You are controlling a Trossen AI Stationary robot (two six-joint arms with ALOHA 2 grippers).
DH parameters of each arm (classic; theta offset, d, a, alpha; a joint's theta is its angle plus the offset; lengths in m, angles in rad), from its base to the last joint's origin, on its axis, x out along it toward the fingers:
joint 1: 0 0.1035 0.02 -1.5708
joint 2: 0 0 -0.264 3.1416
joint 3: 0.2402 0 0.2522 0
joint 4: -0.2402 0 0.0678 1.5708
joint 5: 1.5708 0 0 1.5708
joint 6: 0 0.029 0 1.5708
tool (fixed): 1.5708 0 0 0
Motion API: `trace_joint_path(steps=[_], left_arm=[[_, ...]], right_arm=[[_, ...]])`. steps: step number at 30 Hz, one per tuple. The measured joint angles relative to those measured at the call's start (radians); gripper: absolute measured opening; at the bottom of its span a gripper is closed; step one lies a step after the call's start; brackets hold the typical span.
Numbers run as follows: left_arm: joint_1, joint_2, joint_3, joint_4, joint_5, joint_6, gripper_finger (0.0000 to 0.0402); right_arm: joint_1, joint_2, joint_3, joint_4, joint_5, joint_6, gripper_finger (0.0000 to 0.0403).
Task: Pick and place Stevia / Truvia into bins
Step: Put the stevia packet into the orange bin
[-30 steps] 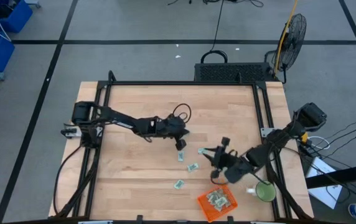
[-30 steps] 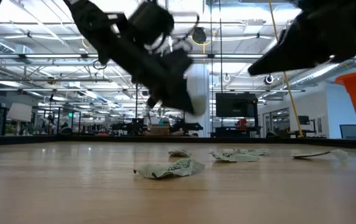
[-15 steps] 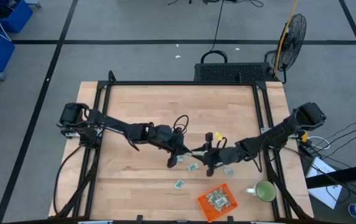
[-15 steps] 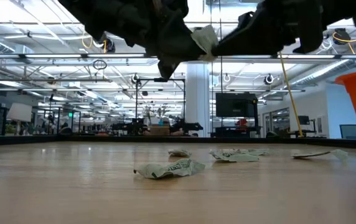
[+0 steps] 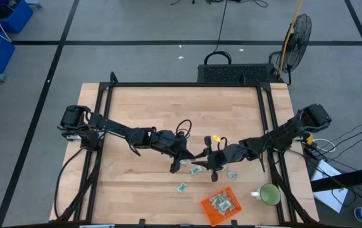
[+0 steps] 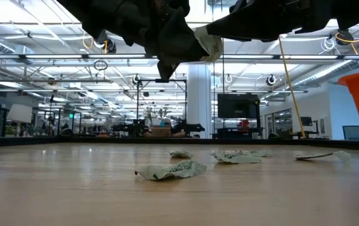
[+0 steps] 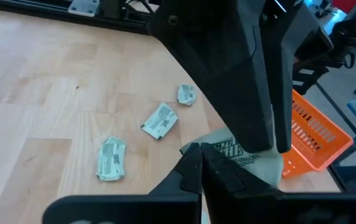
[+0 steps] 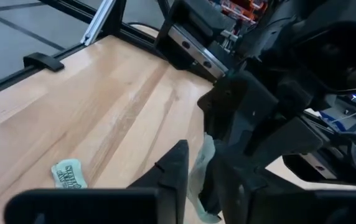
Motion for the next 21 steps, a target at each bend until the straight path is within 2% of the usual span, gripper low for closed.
trace_joint_path(steps=[6,11,21], left_arm=[[0.0,0.0,0.0,0.011,-0.003,-0.001,0.0007],[0.0,0.001,0.0,0.04,-0.014,0.009,0.0007],[-0.007,0.001,0.0,0.031,-0.051,0.039,0.0084]], right_arm=[[0.0,0.0,0.0,-0.043,-0.002,0.0,0.0007],[-0.001,0.0,0.0,-0.04,-0.002,0.002,0.0002],[0.03,0.0,0.0,-0.104,0.003,-0.001,0.0001]])
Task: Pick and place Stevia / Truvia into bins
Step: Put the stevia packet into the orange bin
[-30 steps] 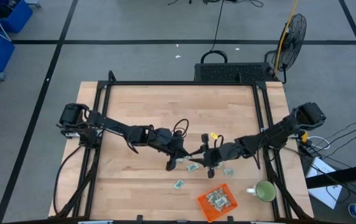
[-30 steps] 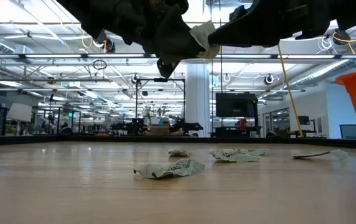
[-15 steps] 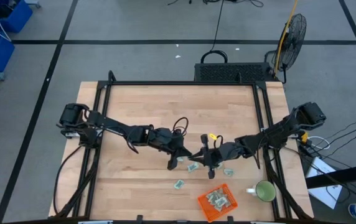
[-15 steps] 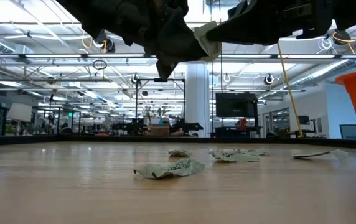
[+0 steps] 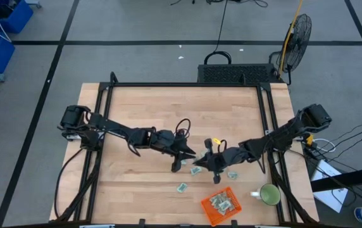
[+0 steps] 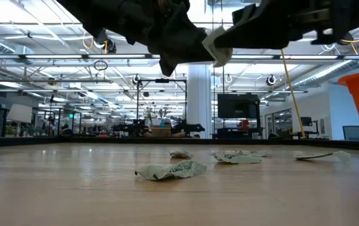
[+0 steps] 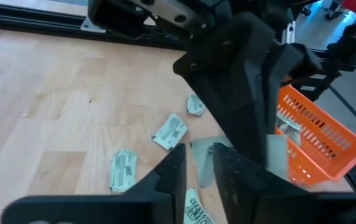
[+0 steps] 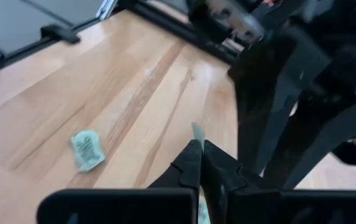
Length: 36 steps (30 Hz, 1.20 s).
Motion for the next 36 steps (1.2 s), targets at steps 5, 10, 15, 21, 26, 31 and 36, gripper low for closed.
trace_joint_path(steps=[5,10,15,21,26,31,36], left_arm=[[-0.013,0.0,0.0,-0.05,0.009,-0.002,0.011],[-0.029,0.0,0.0,-0.205,0.018,-0.003,0.0115],[-0.055,0.0,0.0,-0.312,-0.015,-0.002,0.0115],[-0.096,0.0,0.0,-0.315,-0.193,0.033,0.0115],[-0.12,0.0,0.0,-0.314,-0.27,0.072,0.0115],[-0.129,0.0,0.0,-0.315,-0.264,0.074,0.0115],[-0.128,0.0,0.0,-0.33,-0.25,0.073,0.0115]], right_arm=[[0.038,-0.019,0.0,-0.079,0.003,0.07,0.0],[0.13,-0.079,0.0,-0.176,-0.17,0.226,0.0],[0.245,-0.069,0.0,-0.179,-0.385,0.468,0.0],[0.342,0.03,-0.002,-0.185,-0.308,0.605,0.0],[0.357,0.049,-0.002,-0.189,-0.265,0.654,0.0009],[0.356,0.046,0.0,-0.29,-0.255,0.695,0.0043],[0.352,0.046,0.0,-0.309,-0.201,0.702,0.0081]])
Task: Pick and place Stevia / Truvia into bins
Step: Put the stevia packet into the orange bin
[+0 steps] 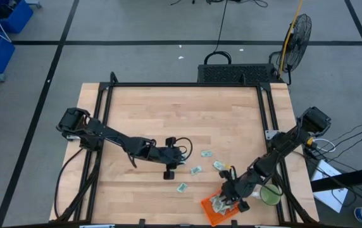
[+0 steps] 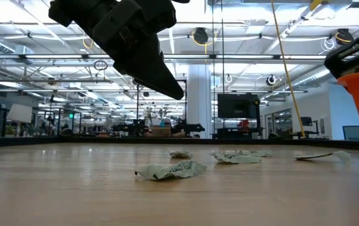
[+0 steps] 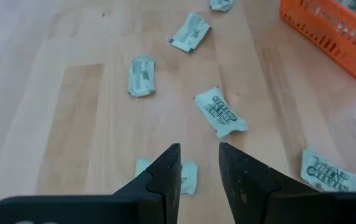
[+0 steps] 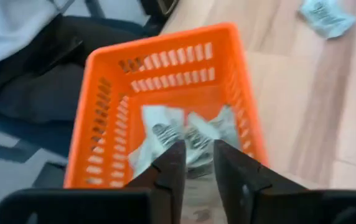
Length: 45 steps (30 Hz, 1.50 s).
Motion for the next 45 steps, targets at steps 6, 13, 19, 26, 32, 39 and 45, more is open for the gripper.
trace_joint_path(steps=[6,13,19,26,32,39,45], left_arm=[[-0.009,0.051,0.0,-0.006,0.013,0.001,0.0115],[-0.017,0.117,0.0,0.01,0.006,0.021,0.0115],[-0.02,0.139,-0.001,0.025,-0.057,0.119,0.0115],[-0.021,0.176,0.0,0.055,-0.062,0.199,0.0116],[-0.021,0.197,0.0,0.069,-0.119,0.244,0.0116],[-0.008,0.197,0.0,0.07,-0.119,0.234,0.0115],[0.011,0.225,0.002,0.085,-0.095,0.237,0.0115]], right_arm=[[-0.016,-0.001,0.0,0.012,0.054,-0.147,0.0103],[-0.059,-0.001,0.0,0.034,0.103,-0.257,0.0102],[-0.083,-0.001,0.0,0.056,0.1,-0.261,0.0101],[-0.098,-0.001,0.0,0.062,0.098,-0.284,0.0101],[-0.097,-0.001,0.0,0.061,0.097,-0.282,0.01],[-0.097,-0.001,0.0,0.061,0.097,-0.281,0.01],[-0.097,-0.001,0.0,0.061,0.097,-0.282,0.01]])
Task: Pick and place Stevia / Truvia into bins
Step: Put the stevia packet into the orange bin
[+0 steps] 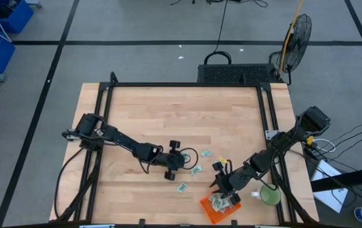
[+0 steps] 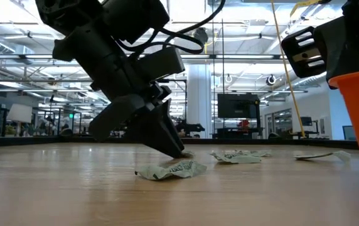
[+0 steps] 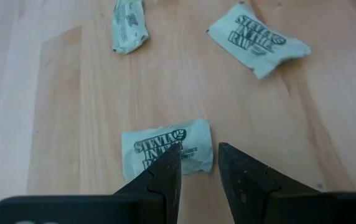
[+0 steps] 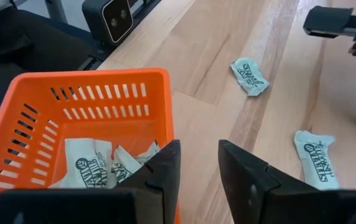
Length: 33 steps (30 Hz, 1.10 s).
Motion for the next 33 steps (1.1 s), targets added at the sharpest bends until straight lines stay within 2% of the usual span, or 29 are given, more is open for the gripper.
trace_joint_path(steps=[2,5,8,12,19,23,30,33], left_arm=[[0.008,0.008,0.002,0.008,0.011,0.0,0.0115],[0.009,0.01,0.001,0.006,-0.004,0.003,0.0102],[0.01,-0.005,-0.001,-0.002,-0.01,-0.003,0.0065],[0.012,-0.008,-0.003,0.013,-0.023,-0.006,0.0009],[0.01,-0.031,-0.003,0.036,0.006,-0.023,0.0004],[0.001,-0.077,-0.003,0.068,0.068,-0.033,0.0003],[-0.011,-0.158,-0.002,0.097,0.114,-0.041,0.0002],[-0.011,-0.163,-0.002,0.14,0.116,-0.051,0.0002]], right_arm=[[0.0,0.0,0.0,0.002,0.013,-0.006,0.01],[0.0,0.0,0.0,0.011,0.092,-0.02,0.01],[-0.003,0.0,0.0,0.003,0.161,-0.028,0.01],[-0.022,0.0,0.0,-0.005,0.132,-0.101,0.01],[-0.083,0.0,0.0,-0.001,0.237,-0.177,0.01],[-0.143,0.0,0.0,0.005,0.233,-0.21,0.01],[-0.229,0.0,-0.001,0.073,0.202,-0.253,0.01],[-0.252,0.0,0.0,0.14,0.123,-0.285,0.01]])
